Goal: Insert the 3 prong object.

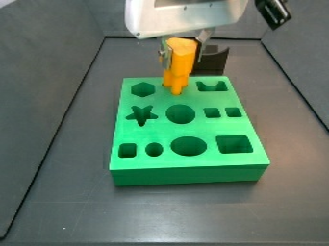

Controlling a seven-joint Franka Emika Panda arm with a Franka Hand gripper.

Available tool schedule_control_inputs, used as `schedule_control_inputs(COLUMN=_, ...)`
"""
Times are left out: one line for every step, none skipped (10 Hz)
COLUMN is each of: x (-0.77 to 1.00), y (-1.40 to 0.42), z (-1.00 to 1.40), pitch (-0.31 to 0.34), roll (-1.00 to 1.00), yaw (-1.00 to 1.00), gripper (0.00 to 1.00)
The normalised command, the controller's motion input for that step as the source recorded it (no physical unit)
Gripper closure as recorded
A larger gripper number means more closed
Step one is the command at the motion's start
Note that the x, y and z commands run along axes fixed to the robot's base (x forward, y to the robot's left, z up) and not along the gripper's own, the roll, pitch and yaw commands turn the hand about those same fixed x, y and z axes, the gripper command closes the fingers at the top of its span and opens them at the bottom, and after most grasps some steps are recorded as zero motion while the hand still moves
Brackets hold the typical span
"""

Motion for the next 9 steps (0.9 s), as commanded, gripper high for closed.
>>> schedule_control_inputs(x=0.00, y=0.02, z=-0.34, pitch=-0.013, roll=-0.07, yaw=-0.12, gripper=1.00)
schedule_control_inputs(x=0.00, y=0.03, z=-0.36, pitch=-0.117, roll=-0.15, yaw=-0.03, gripper=1.00)
schedule_control_inputs(x=0.00, y=0.00, z=-0.33, pitch=-0.114, roll=-0.09, yaw=-0.01, gripper=1.00)
schedule_control_inputs(x=-0.05, y=0.03, z=-0.36, pitch=-0.163, roll=-0.10, yaw=0.00, gripper=1.00)
schedule_control_inputs(x=-0.06, y=0.01, z=-0.34, pitch=-0.153, roll=-0.03, yaw=0.00, gripper=1.00)
schedule_control_inputs(x=-0.12, y=0.00, z=-0.28, pitch=-0.169, roll=-0.01, yaw=0.00, gripper=1.00)
schedule_control_inputs(x=-0.12, y=0.00, z=-0.23, pitch=-0.219, roll=-0.14, yaw=0.00, gripper=1.00)
schedule_control_inputs(x=0.00, y=0.00, z=-0.01, pitch=-0.016, roll=-0.04, yaw=0.00, gripper=1.00)
schedule_control_inputs(x=0.00, y=0.00, z=0.00, pitch=0.000, roll=0.01, yaw=0.00, gripper=1.00)
